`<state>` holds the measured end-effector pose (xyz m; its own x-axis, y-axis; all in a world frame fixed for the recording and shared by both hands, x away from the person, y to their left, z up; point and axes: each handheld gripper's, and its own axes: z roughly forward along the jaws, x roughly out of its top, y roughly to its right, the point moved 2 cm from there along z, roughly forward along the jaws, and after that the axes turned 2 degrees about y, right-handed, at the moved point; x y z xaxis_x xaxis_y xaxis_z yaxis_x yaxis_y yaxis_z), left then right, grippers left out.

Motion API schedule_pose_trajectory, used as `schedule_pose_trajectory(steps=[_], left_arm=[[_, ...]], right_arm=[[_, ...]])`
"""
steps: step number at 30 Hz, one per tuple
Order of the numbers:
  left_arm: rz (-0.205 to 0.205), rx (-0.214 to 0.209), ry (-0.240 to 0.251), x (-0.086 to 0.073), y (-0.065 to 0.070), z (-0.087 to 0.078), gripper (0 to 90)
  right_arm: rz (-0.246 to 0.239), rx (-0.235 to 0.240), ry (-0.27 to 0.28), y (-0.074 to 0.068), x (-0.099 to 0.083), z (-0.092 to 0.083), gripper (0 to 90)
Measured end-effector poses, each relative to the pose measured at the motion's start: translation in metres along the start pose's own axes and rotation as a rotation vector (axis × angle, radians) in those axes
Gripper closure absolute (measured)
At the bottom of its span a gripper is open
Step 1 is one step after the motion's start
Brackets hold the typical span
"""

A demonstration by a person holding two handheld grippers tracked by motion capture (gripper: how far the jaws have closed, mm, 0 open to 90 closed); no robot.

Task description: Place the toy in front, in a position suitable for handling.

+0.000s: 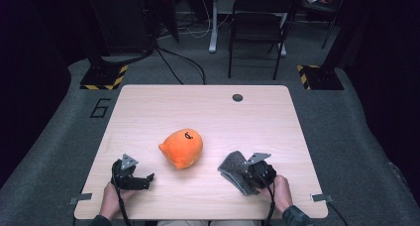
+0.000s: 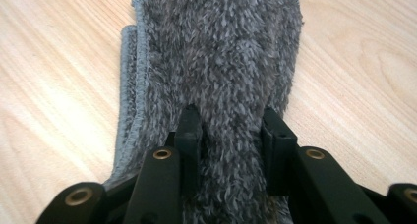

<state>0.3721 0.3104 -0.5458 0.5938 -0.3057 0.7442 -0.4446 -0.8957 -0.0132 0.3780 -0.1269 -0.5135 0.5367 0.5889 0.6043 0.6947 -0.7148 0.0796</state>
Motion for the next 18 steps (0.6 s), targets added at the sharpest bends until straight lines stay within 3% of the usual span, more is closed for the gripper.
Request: schedule_pose_trajectory(steps=[6,11,18], left_arm=[[-0.001,-0.001,0.000,0.000,0.000,0.000,0.0],[-0.001,-0.001,0.000,0.000,0.000,0.000,0.0],[0.000,0.000,-0.001,0.000,0.000,0.000,0.0]], right_arm=[[0.023,-0.006,0.073,0.000,0.007,-0.016,66.7],[0.037,-0.039,0.132,0.006,0.011,-0.031,66.4],[0.121,-0.126,0.210,0.035,0.010,-0.054,66.0]])
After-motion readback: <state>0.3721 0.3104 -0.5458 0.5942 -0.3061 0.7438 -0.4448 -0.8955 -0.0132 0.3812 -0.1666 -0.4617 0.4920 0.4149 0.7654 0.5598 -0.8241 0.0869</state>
